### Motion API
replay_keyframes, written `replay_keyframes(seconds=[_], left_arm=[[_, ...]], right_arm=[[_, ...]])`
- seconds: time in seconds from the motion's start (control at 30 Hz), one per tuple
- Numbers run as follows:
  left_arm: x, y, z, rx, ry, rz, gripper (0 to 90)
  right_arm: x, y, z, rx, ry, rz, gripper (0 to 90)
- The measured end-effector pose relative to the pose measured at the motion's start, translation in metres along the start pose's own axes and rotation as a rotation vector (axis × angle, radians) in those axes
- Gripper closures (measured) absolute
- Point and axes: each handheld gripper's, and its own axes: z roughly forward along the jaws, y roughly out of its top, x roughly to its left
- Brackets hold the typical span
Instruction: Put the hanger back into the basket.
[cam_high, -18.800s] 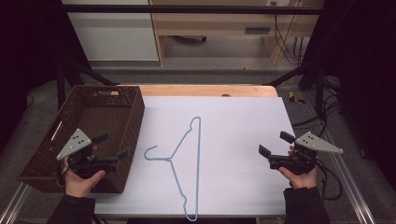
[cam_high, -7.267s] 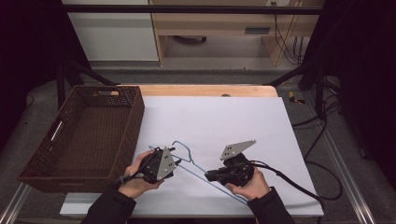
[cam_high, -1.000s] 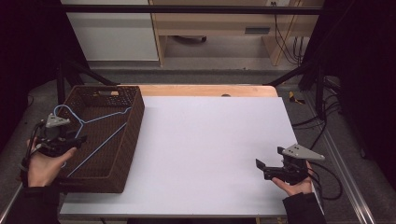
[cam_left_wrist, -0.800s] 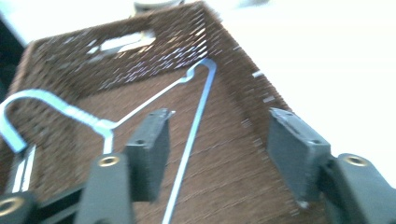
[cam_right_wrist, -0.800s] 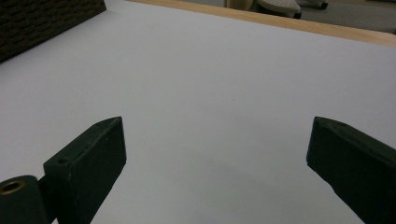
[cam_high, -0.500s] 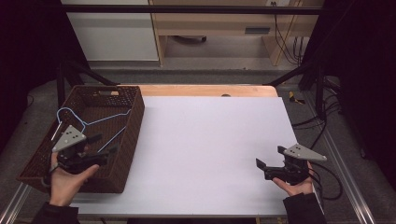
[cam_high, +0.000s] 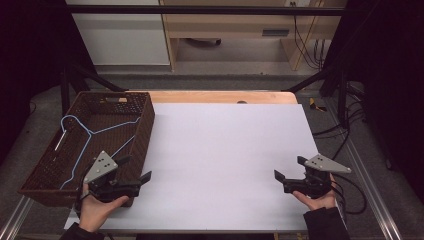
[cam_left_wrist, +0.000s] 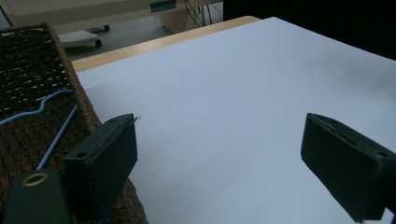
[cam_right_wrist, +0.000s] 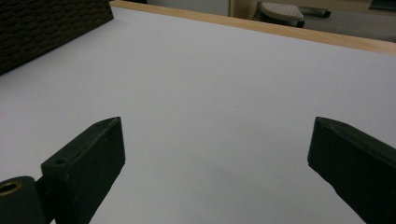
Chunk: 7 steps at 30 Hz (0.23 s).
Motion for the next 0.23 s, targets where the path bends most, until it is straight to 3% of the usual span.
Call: replay_keyframes(seconds=[0.23], left_arm=[[0.0008, -0.0090, 0.0074, 0.018, -0.011, -0.019, 9.6]], right_arm=[[-0.0004, 0.0002, -0.0008, -0.010, 0.005, 0.000, 4.7]])
